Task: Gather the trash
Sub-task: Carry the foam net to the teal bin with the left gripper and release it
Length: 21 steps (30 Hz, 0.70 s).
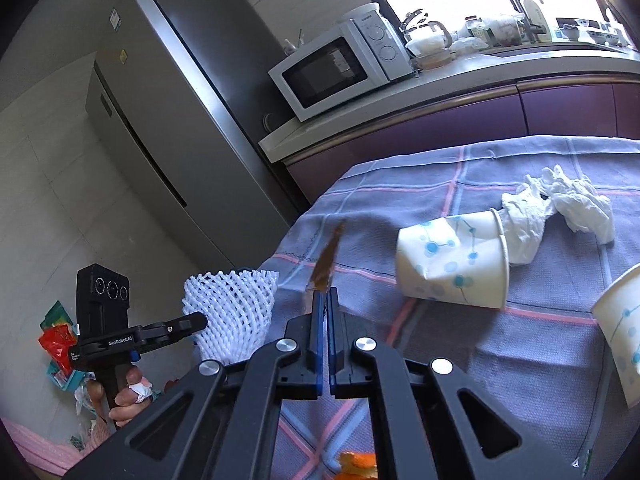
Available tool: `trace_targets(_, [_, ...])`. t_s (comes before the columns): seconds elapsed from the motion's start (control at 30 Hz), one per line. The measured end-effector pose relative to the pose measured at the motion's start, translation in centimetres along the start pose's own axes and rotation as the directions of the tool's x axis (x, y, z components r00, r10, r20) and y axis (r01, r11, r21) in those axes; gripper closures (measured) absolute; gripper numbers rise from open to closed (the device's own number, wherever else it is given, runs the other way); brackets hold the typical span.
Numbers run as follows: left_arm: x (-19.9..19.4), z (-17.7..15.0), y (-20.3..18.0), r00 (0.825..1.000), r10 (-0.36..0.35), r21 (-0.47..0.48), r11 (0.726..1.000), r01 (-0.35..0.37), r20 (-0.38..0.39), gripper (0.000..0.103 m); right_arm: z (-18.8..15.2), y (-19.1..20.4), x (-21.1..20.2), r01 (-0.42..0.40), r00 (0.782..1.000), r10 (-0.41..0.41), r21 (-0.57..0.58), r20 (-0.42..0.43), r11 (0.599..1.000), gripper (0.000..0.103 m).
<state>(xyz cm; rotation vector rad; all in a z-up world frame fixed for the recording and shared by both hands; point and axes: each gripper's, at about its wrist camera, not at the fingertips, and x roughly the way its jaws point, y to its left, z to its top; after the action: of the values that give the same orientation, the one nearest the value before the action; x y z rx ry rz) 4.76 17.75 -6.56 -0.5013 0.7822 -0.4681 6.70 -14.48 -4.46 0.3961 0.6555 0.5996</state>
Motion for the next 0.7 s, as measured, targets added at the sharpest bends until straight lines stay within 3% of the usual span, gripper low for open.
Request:
trace_targets(0.2, [-4.8,1.0,2.2,0.992,0.079,-0.034,0.997,-0.076,0.098,0.091,0.9,2.2,1.4,-0.039,0.999,0.039,-0.043,-0.006,0.998,0.102])
trace_targets(0.43, [-9.1,1.9,5.8,0.966,0.193,-0.083,0.98,-0.181,0.171,0.092,1.9,3.8,2.3,-0.074,0.997,0.074,-0.064,-0.01,0.995,0.102])
trace_targets(0.7, [-9.4,1.3,10.1,0.952,0.276,-0.158,0.954,-0.254,0.132,0.092,2.7,5.8,3.3,-0.099,0.995,0.096,-0.099,-0.032,0.99,0.102])
